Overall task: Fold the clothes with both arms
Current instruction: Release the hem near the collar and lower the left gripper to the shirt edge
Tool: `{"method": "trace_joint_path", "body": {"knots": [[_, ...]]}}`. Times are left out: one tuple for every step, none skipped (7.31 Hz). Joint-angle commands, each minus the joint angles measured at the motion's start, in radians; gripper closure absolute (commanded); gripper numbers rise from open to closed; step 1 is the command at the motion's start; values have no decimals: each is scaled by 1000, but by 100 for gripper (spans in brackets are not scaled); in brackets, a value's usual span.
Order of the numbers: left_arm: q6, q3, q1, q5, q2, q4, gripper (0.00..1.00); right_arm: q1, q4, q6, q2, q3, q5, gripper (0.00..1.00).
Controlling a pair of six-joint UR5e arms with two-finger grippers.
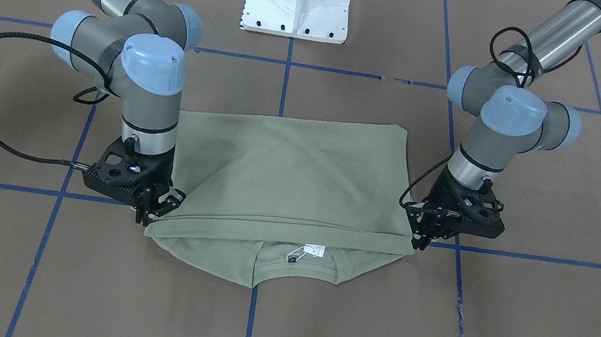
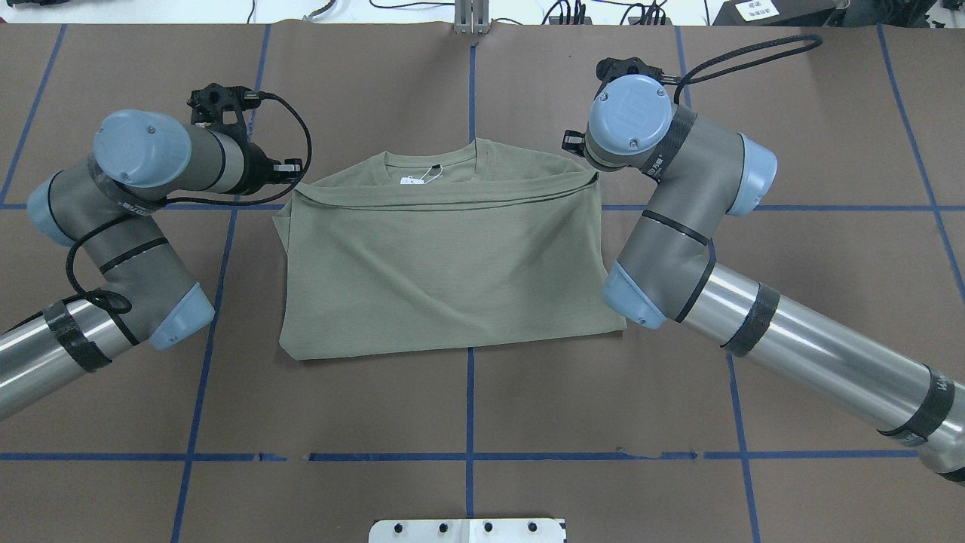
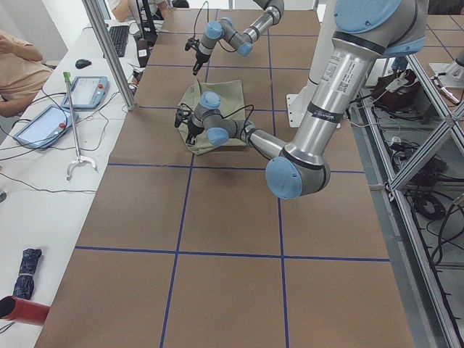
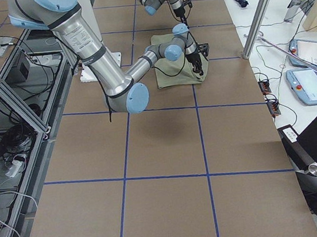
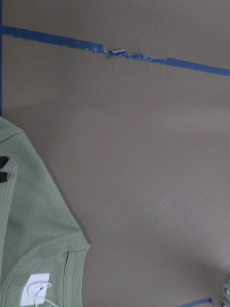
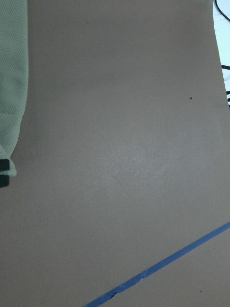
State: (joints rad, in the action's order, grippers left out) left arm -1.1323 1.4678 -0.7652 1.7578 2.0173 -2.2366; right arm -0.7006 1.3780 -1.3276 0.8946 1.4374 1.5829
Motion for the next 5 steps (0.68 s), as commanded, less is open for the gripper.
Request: {"method": "trace_joint_path", "body": {"knots": [[2,66,9,9,-11,2,0,-2,-2,36,6,23,35,0],[25,122,21,11,-31,6,0,-14,-4,110,21,58,66,0],[25,205,56,11,-105,2,0,-16,-4,125,59,104,68,0],[14,286,129,0,-176,0,0,-20,-4,126,63,113,75,0],[12,334,171,0,-242,-15,0,-20,-4,125,63,116,78,0]]}}
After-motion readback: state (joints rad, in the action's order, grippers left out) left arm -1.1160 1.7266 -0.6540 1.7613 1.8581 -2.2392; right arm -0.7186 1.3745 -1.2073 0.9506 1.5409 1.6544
